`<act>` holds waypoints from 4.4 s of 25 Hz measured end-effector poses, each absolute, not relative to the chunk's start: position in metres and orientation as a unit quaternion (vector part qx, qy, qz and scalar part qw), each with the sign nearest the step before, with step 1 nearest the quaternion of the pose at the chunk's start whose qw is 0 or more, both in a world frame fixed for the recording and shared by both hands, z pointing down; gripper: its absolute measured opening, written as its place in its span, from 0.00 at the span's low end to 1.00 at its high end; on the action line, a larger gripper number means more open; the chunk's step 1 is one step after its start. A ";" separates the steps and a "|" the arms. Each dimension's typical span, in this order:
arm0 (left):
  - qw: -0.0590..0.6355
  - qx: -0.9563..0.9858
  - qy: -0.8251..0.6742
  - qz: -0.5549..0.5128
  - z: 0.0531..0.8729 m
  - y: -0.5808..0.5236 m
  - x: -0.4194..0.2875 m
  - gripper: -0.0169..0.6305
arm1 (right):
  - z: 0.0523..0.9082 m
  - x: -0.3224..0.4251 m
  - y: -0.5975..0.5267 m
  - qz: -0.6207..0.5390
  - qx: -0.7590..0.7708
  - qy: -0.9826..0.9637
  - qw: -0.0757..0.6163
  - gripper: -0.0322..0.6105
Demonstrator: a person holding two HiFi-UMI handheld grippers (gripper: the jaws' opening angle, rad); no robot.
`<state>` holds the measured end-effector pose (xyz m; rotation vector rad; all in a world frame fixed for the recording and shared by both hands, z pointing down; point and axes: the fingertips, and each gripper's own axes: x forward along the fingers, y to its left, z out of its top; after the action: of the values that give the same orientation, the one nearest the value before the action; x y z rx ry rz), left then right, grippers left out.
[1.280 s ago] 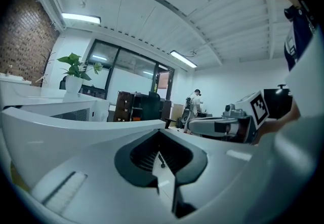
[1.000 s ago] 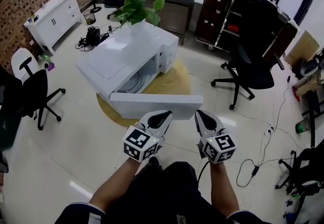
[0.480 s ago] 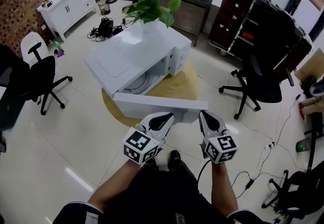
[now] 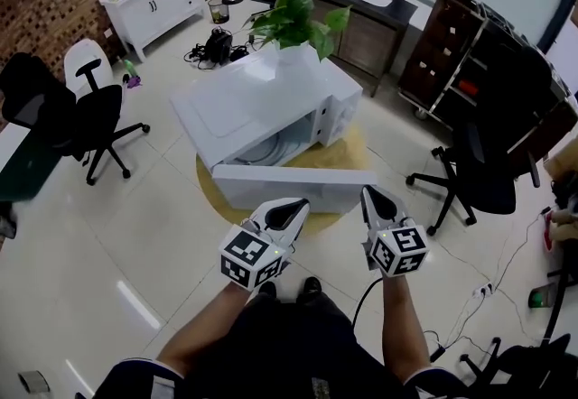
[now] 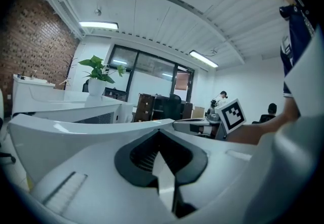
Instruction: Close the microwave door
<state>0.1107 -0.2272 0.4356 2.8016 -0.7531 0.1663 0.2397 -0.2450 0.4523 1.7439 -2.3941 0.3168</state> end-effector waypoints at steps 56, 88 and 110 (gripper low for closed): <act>0.139 0.927 -0.342 0.071 0.436 -0.289 0.110 0.05 | 0.447 0.197 -0.428 0.121 0.463 -0.875 0.072 0.06; 0.120 0.931 -0.339 0.057 0.420 -0.277 0.111 0.05 | 0.407 0.192 -0.369 0.115 0.447 -0.887 0.008 0.05; 0.105 0.952 -0.281 0.066 0.408 -0.292 0.146 0.05 | 0.395 0.206 -0.309 0.094 0.479 -0.872 0.024 0.05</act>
<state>0.1457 -0.2917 0.4079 2.8054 -0.8274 0.1939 0.2060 -0.3089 0.3946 1.4825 -2.6991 0.2921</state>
